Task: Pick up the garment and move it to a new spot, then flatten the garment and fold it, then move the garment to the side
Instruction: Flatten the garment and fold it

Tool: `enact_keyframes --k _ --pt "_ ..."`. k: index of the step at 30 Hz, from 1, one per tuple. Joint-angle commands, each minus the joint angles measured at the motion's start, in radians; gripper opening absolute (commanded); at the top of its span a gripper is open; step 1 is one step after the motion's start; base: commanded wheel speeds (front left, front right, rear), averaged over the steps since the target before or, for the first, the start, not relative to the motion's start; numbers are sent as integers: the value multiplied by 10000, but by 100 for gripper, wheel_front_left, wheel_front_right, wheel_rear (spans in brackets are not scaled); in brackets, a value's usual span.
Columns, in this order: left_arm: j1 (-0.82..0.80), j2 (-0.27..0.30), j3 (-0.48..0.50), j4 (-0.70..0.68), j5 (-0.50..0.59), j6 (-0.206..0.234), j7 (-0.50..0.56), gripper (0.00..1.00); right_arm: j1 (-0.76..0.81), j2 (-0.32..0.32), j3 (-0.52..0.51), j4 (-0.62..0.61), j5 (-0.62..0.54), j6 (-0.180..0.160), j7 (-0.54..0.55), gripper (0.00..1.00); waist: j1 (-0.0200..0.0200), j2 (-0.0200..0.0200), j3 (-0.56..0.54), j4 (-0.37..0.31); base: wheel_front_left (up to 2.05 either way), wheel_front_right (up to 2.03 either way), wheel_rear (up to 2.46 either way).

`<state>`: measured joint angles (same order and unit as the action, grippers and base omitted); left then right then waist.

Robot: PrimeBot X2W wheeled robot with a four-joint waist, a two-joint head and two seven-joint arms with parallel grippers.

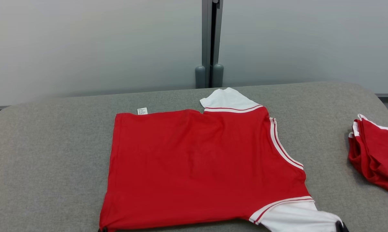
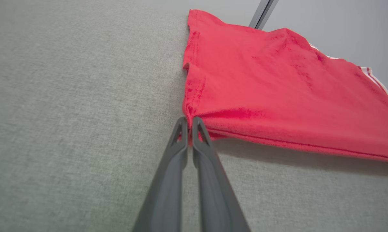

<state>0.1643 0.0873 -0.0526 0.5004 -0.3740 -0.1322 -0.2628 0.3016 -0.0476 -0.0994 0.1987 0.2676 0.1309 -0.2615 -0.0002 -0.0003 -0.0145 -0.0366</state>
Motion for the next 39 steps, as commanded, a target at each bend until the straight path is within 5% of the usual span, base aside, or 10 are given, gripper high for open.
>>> enact_keyframes --k 1,10,26,27,28,29,30,39 --pt "-181 -17 -91 -234 109 26 -25 0 -271 -58 -70 -169 97 0 -49 0 2 3 73 40 0 0 0" --pt "-2073 345 -1063 -1185 -200 20 -25 0 -2863 -55 -18 -118 -156 0 -47 0 2 3 1160 245 0 0 0" --pt "-5117 1234 -2002 741 -1110 20 -25 0 -7071 -56 -1076 2352 -1866 0 -42 0 2 3 2991 564 0 0 0" --pt "-5168 1235 -2132 724 -1196 20 -24 23 -7144 -55 -1107 2412 -1935 0 -44 0 2 3 3013 569 0 0 0" --pt "-5197 1263 -2220 703 -1272 20 -25 100 -7170 -55 -1130 2527 -1963 1 -42 4 2 3 3018 573 0 0 0" --pt "-5215 1312 -2330 635 -1325 20 -25 100 -7189 -55 -1140 2612 -1943 0 -42 64 2 3 3019 572 0 0 0" --pt "-5198 1328 -2392 573 -1412 20 -25 100 -7210 -58 -1149 2656 -1906 0 -42 100 2 3 3006 571 0 0 0" --pt "-4014 1225 -2437 412 -1956 20 -25 100 -5908 -56 -1113 2184 -1602 1 -42 100 2 3 2595 380 0 0 0"
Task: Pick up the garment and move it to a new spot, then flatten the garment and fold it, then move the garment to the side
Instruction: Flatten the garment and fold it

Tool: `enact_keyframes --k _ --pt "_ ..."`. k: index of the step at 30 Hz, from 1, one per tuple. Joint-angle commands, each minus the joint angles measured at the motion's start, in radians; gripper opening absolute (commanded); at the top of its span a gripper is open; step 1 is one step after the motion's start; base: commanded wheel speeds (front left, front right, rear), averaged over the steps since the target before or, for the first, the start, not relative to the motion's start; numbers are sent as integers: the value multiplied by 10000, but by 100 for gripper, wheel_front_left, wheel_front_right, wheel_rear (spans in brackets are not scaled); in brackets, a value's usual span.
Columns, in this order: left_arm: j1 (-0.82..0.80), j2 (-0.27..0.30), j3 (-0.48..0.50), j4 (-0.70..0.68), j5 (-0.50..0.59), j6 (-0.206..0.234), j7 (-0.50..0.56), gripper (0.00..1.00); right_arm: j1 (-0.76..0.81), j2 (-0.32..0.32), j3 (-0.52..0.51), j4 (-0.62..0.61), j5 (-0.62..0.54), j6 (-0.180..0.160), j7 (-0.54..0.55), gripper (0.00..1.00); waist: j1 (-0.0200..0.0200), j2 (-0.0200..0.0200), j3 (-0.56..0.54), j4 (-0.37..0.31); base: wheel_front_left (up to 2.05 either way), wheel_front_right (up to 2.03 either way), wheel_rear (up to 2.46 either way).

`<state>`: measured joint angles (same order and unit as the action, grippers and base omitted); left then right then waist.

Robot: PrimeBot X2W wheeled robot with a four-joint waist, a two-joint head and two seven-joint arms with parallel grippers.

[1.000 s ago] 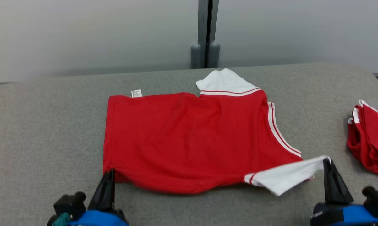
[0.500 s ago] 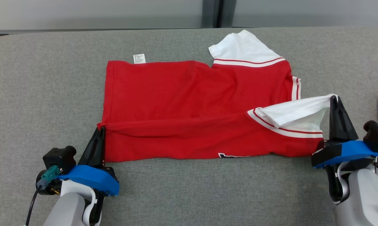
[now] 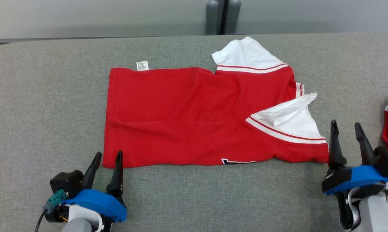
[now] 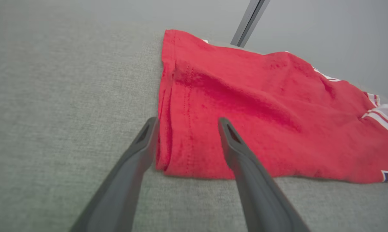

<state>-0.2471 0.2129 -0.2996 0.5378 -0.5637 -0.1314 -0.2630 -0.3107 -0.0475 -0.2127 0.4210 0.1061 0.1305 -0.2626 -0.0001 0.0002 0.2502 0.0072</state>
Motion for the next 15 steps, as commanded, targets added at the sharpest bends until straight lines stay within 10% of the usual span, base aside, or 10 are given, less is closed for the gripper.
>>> enact_keyframes --k 1,9,15 --pt "171 -20 28 122 -47 12 -23 100 420 -52 121 21 -17 5 -29 100 1 -2 -69 -90 0 0 0" --pt "129 -22 -283 980 -301 12 9 100 1081 -52 500 853 -199 5 -31 100 1 -2 113 -280 0 0 0" --pt "-110 60 -881 1477 -625 8 69 9 684 -60 885 1679 -37 5 -28 100 1 -2 287 -228 0 0 0"
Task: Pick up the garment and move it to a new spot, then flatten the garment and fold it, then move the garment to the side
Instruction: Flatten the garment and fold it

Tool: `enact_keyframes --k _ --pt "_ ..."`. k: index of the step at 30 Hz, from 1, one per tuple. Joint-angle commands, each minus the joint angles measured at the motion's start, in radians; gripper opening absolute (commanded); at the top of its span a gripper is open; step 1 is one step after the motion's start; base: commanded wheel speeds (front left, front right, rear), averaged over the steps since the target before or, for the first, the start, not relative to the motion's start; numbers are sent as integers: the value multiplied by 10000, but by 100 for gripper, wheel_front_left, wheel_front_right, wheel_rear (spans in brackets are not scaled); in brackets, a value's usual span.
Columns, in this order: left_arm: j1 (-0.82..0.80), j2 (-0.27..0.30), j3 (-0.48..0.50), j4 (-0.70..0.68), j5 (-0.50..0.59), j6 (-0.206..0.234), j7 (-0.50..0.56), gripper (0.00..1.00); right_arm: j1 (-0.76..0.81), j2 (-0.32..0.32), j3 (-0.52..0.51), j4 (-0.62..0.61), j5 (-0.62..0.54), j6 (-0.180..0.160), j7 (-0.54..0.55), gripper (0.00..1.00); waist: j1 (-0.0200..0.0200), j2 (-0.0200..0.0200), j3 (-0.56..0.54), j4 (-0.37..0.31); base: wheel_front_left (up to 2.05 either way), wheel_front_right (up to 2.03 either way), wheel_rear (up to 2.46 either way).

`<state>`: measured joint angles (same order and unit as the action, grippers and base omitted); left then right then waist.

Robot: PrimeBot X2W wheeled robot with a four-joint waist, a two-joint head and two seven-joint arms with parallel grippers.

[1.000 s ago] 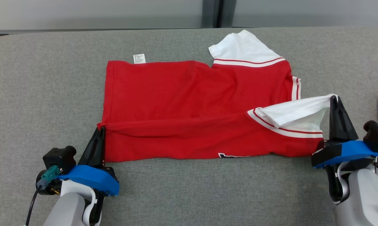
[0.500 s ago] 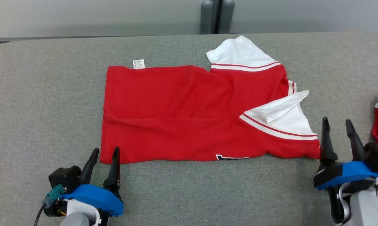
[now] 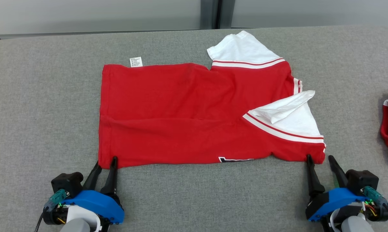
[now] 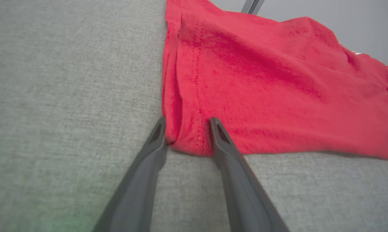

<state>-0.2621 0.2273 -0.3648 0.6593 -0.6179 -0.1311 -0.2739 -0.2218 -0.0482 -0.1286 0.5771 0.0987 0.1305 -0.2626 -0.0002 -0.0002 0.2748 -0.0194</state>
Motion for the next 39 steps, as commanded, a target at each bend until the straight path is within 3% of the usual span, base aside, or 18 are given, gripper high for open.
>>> enact_keyframes --k 1,2,3,4,9,14,25,26,27,28,29,33,39 --pt "12 -65 -396 298 -98 -4 181 0 -289 -49 113 274 54 5 -9 100 2 2 60 64 0 0 0" --pt "0 -65 -510 327 -176 -5 181 0 -316 -32 180 490 101 5 -5 100 2 2 71 86 0 0 0" --pt "-25 -54 -623 357 -263 -5 181 0 -372 -25 253 621 184 5 6 37 2 2 80 104 0 0 0" --pt "-54 -8 -708 379 -327 -5 183 0 -424 -18 337 748 202 5 6 0 2 2 81 121 0 0 0" --pt "74 55 -932 294 -584 -5 164 0 -438 -43 194 738 369 3 -8 0 2 2 -185 142 0 0 0" --pt "351 44 -478 142 -529 -4 109 0 -14 -44 -141 456 482 3 -17 0 2 2 -911 106 0 0 0" --pt "2074 -663 555 272 480 10 97 0 1740 -68 -669 289 888 0 -18 0 2 2 -2658 214 0 0 0" --pt "2124 -690 639 235 542 10 97 0 1839 -66 -694 316 910 0 -18 12 2 2 -2666 234 0 0 0" --pt "2191 -722 689 209 622 10 97 85 1871 -61 -708 315 930 0 -18 90 2 2 -2655 250 0 0 0" --pt "2191 -722 689 209 622 10 97 85 1871 -61 -708 315 930 0 -18 90 2 2 -2655 250 0 0 0" --pt "2227 -742 740 186 689 10 97 100 1856 -65 -739 274 984 -1 -18 100 2 2 -2584 264 0 0 0" --pt "1755 -698 984 -222 892 9 97 100 1440 -49 -726 -120 829 3 -17 100 2 2 -2065 265 0 0 0" --pt "84 -174 1105 -229 692 9 99 100 258 -43 -451 -592 453 5 -18 100 2 2 -932 111 0 0 0"
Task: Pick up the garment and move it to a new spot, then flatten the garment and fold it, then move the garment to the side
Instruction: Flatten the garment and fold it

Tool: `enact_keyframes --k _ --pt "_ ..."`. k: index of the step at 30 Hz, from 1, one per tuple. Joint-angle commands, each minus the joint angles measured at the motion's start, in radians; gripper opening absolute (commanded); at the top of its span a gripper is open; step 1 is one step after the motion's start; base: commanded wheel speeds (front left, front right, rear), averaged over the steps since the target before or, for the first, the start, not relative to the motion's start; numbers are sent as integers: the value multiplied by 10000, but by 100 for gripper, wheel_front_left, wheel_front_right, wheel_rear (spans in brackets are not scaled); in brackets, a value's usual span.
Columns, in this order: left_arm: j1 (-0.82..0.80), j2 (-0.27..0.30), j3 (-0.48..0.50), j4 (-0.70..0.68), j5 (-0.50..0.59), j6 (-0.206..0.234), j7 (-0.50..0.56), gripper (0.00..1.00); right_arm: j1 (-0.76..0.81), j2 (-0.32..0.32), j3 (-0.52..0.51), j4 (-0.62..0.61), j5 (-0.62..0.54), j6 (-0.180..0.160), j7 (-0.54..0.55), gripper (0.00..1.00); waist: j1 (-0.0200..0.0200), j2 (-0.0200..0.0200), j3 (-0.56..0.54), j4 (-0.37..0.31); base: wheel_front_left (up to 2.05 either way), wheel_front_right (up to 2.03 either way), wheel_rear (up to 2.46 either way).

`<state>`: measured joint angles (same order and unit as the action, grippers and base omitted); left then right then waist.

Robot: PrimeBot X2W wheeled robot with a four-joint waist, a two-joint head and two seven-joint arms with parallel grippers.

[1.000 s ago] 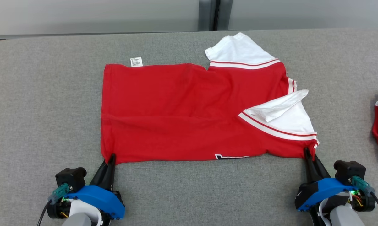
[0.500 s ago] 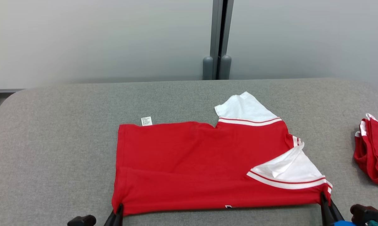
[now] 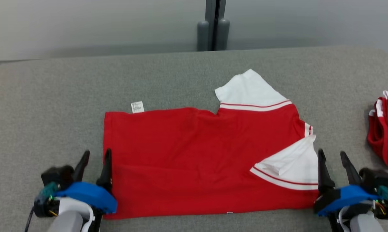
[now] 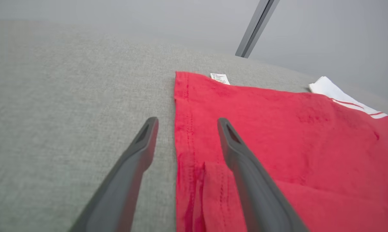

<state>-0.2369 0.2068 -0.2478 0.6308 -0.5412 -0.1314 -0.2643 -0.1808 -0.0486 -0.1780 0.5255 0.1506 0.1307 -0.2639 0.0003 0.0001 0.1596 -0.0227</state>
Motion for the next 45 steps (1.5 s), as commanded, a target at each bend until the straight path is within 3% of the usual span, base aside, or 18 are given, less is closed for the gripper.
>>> enact_keyframes --k 1,10,18,20,22,30,45 --pt "-597 131 -175 197 -130 12 2 100 -398 -42 114 -90 -122 1 -5 100 -3 -1 377 115 0 0 0" --pt "-3550 1311 -1428 1591 -1181 12 524 100 -2358 -44 1188 -265 -352 3 -5 100 -3 -1 1840 -338 0 0 0" --pt "-4266 1576 -3137 1814 -2321 12 777 100 -3717 -44 1419 167 -1022 3 14 100 -3 -1 2438 -394 0 0 0" --pt "-4364 1678 -3493 1809 -2574 11 682 66 -4215 -42 1332 421 -1381 3 227 100 -3 -1 2525 -295 0 0 0" --pt "-4538 1772 -3747 1853 -2696 12 449 0 -4765 -44 1210 621 -1814 3 558 100 -3 -1 2627 -162 0 0 0" --pt "-5238 1665 -4372 1329 -2900 12 -12 0 -6748 -39 342 1225 -3656 1 2752 100 -3 -1 3102 762 0 0 0" --pt "-5081 1127 -3887 -571 -2247 12 -17 0 -8163 -49 -1696 1114 -6419 1 6038 100 -3 -1 4106 2364 0 0 0"
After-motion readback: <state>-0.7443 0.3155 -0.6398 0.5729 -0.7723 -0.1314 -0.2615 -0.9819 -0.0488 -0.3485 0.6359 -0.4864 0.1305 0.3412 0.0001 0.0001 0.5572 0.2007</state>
